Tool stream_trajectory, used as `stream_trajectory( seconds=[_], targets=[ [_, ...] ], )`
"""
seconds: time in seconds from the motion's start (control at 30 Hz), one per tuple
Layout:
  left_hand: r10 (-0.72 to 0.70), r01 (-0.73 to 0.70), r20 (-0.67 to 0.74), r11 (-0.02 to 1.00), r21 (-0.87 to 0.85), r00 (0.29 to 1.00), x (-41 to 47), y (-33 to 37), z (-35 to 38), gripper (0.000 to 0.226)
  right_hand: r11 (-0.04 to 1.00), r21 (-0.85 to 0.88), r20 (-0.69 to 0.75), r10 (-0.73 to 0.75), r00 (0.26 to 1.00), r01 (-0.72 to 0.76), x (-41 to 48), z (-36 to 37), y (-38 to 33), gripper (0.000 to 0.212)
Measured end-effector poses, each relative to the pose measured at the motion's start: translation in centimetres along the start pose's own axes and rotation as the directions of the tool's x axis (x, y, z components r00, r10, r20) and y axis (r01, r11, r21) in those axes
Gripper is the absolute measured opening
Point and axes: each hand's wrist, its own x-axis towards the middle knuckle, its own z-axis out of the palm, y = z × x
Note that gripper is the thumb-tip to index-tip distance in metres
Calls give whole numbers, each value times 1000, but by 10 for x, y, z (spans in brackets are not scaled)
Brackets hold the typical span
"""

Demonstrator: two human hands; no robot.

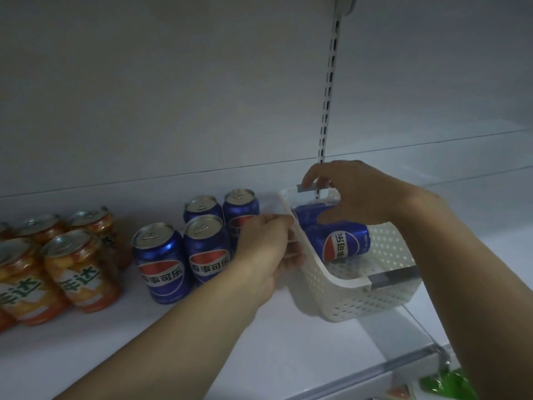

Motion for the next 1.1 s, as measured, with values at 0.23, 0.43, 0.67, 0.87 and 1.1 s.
stream_trajectory(
  seconds=[0.23, 0.43, 0.67, 0.87, 1.1],
  targets=[
    [428, -415, -110, 902, 119, 897, -33, 53, -96, 17, 962, 146, -207, -199, 958, 231, -2, -2, -96, 45],
    [627, -614, -213, 779, 131, 749, -50, 59, -192, 23, 899, 235, -234, -316, 920, 369, 28, 30, -164, 41],
    [651, -652, -261, 752, 95, 713, -62, 57, -256, 21, 849, 256, -178, -429, 886, 463, 66, 73, -246, 43],
    [686, -666, -287, 724, 180, 668, -62, 55, -282, 18, 888, 188, -103, -407, 908, 420, 90, 111, -290, 33],
    [702, -666, -297, 710, 230, 647, -59, 52, -302, 17, 910, 199, -108, -348, 931, 364, 95, 121, -294, 28]
  ],
)
